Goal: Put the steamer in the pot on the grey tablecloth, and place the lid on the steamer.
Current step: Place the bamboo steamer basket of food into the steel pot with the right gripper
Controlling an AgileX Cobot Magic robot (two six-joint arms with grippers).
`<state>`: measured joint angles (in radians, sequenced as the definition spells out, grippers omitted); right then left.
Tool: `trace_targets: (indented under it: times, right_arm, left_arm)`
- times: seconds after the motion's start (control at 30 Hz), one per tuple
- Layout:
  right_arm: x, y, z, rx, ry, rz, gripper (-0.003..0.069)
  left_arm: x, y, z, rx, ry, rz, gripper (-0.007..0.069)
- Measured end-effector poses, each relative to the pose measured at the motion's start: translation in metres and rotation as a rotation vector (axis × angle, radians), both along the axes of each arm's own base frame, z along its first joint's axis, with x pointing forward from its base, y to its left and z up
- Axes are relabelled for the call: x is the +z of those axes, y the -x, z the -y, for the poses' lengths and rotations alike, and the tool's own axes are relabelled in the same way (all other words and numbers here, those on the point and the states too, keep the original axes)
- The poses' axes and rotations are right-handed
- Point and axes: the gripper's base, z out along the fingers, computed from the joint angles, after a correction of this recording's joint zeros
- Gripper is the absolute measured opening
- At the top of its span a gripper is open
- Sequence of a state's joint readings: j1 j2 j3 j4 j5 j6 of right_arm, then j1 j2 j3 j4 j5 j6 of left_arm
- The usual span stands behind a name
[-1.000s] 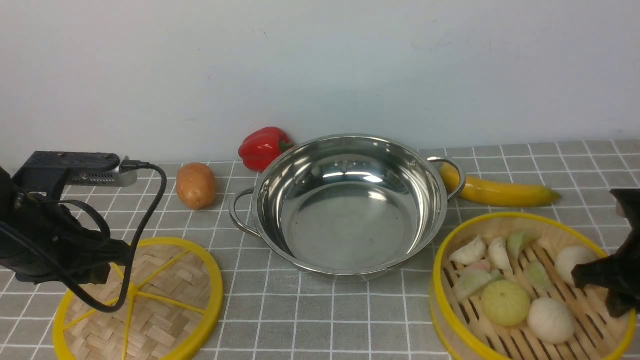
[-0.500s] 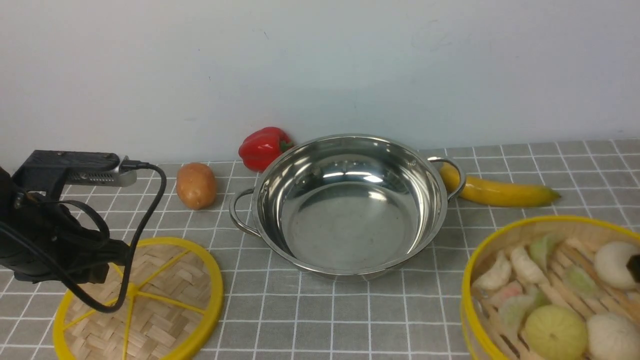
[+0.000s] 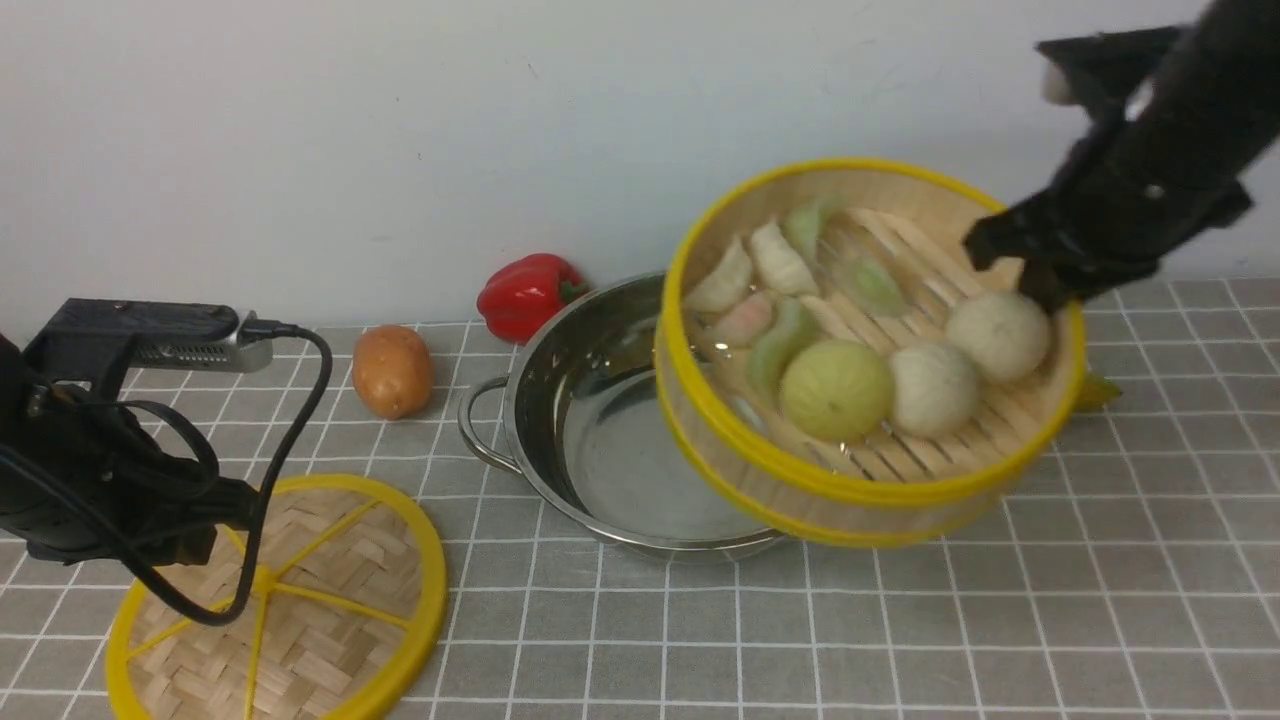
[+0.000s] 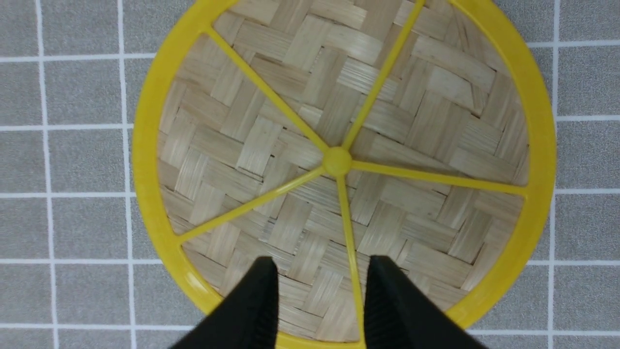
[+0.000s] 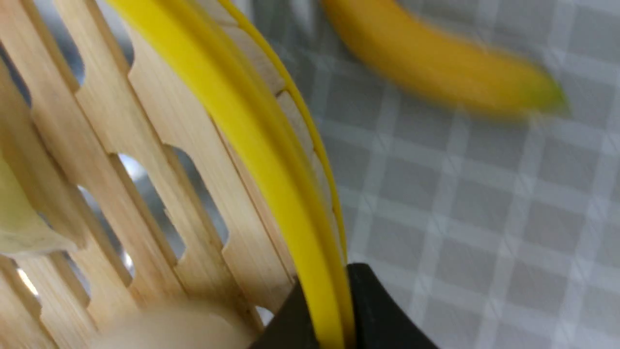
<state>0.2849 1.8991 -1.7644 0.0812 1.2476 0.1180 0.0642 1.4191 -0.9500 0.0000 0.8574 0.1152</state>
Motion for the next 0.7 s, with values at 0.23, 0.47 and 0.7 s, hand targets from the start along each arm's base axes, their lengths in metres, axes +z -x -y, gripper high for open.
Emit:
trace_targets:
  times: [0.23,0.47,0.7]
  right_arm:
    - [-0.047,-0.054,-0.058,0.065,-0.024,0.008,0.0052]
    - [-0.095,-0.074,-0.072,0.078,-0.001,-0.056,0.0052]
    - [-0.114,-0.085,-0.075,0.079,0.017,-0.057,0.0052]
  left_arm:
    - [-0.001,-0.001,0.000,0.000,0.000,-0.002,0.0243]
    - [0.000,-0.003,0.000,0.002,0.004,0.022,0.0243]
    - [0.000,-0.003,0.001,0.004,0.009,0.023,0.0243]
